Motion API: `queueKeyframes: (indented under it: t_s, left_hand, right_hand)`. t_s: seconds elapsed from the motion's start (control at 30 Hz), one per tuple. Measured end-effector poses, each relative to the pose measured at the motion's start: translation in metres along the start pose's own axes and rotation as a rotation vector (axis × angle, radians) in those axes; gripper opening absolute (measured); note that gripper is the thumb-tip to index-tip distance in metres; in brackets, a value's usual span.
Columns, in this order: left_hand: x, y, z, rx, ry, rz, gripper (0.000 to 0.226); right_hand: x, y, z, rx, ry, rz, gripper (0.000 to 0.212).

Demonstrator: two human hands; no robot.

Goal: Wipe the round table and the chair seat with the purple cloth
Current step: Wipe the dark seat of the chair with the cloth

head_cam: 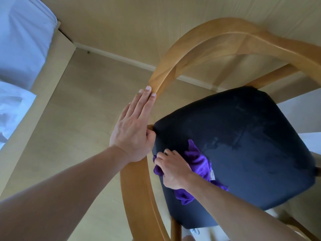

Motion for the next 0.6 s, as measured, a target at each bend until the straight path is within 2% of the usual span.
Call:
queueKeyframes:
  t_s: [0.03, 0.1, 0.17, 0.27, 0.33, 0.4, 0.5, 0.53, 0.6]
  left_hand:
    - [0.0, -0.001, -0.001, 0.0, 0.003, 0.002, 0.081]
    - [0.0, -0.001, -0.002, -0.002, 0.004, 0.009, 0.081]
    - [0.0, -0.001, -0.002, -0.003, 0.001, 0.018, 0.081]
    - [-0.001, -0.001, -0.002, -0.007, -0.014, 0.02, 0.082]
    - [-0.001, 0.0, -0.002, -0.013, -0.015, 0.016, 0.082]
    - [-0.002, 0.001, 0.0, -0.023, -0.016, 0.004, 0.083]
    - [-0.001, 0.003, 0.0, -0.033, -0.002, -0.004, 0.083]
    - [0.0, 0.004, -0.001, -0.034, 0.002, -0.004, 0.083]
    - [-0.001, 0.004, -0.002, -0.033, 0.01, -0.002, 0.083]
  right_hand:
    - [0.006, 0.011, 0.004, 0.032, -0.026, 0.067, 0.034]
    - [0.022, 0.038, 0.013, 0.098, -0.081, 0.246, 0.043]
    - [0.04, 0.049, 0.018, 0.144, -0.123, 0.295, 0.055]
    - [0.051, 0.036, 0.013, -0.025, -0.137, 0.195, 0.05]
    - [0.032, 0.012, 0.0, -0.124, -0.05, 0.115, 0.04]
    - [-0.004, -0.018, -0.013, -0.147, 0.05, -0.02, 0.028]
    - [-0.043, -0.038, -0.014, -0.092, 0.05, -0.198, 0.013]
    - [-0.046, -0.034, -0.012, -0.06, 0.026, -0.21, 0.015]
    - [-0.034, -0.01, -0.006, 0.005, -0.027, -0.085, 0.021]
Point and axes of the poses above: each hand's wrist, its own x-axis towards the middle knuckle, its own y-axis out of the back of the hand, z = x × y, the point moved 9 cm from there along x, towards the middle knuckle, and after that the axes turned 10 degrees about x, right-handed, at the moved point
